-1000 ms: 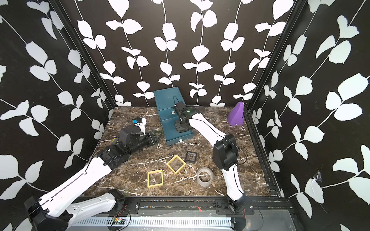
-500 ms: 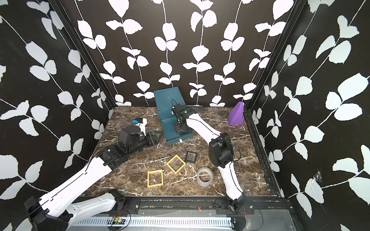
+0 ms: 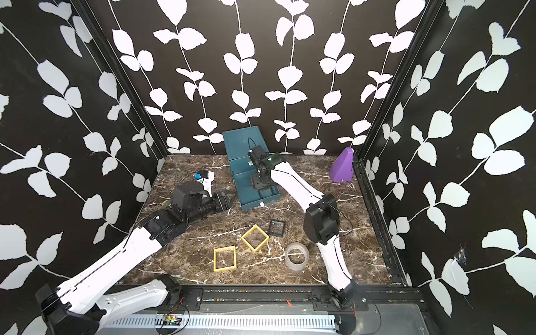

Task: Place the brooch boxes into the drawer by color
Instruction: Place the brooch box in the drawer, then pick up the brooch box from the center of the board.

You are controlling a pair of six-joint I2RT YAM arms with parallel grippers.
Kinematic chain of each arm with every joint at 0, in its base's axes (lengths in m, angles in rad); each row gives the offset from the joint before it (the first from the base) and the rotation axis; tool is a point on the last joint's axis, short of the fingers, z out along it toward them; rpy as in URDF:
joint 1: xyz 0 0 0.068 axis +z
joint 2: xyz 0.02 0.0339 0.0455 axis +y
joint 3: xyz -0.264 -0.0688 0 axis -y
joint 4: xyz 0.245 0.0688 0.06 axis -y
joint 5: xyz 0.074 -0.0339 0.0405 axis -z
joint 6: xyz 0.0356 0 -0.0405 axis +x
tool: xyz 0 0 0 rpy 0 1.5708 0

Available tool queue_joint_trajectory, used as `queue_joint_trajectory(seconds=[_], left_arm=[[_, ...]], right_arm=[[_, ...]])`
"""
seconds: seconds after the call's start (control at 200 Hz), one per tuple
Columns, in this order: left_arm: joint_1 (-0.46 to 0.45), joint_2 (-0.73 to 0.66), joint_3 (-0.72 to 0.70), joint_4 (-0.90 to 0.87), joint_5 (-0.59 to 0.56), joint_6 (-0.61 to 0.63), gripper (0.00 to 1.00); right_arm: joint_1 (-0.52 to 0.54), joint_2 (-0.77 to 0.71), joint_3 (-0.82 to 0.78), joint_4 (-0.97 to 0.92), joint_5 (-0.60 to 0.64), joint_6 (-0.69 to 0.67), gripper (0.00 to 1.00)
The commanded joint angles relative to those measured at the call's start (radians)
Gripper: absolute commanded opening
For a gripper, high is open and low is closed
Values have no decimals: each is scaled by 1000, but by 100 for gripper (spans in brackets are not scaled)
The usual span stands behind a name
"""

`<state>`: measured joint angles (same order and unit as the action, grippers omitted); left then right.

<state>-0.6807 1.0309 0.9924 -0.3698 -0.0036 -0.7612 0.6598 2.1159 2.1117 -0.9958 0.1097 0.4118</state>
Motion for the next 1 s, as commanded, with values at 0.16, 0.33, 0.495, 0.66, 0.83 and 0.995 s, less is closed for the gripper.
queue_joint_trajectory(seconds=[0.16,0.33,0.495,0.66,0.83,0.995], left_arm=[[4,5,2,-58,127,76,60],[4,-23,-66,-62,186,65,59],[4,-36,-126,-63,229,49,58],[4,-47,-166,-48,266,43,57],[4,-58,-186,-41,293,46,57],[4,-68,-187,-42,299,52,57]], right_arm=[[10,-398,-398,67,75,303,93],[29,-559,-668,95,-7,473,100],[83,-604,-856,157,-33,575,99],[135,-590,-975,284,-17,641,99],[141,-528,-1011,349,13,667,100],[141,-454,-996,380,22,671,100]])
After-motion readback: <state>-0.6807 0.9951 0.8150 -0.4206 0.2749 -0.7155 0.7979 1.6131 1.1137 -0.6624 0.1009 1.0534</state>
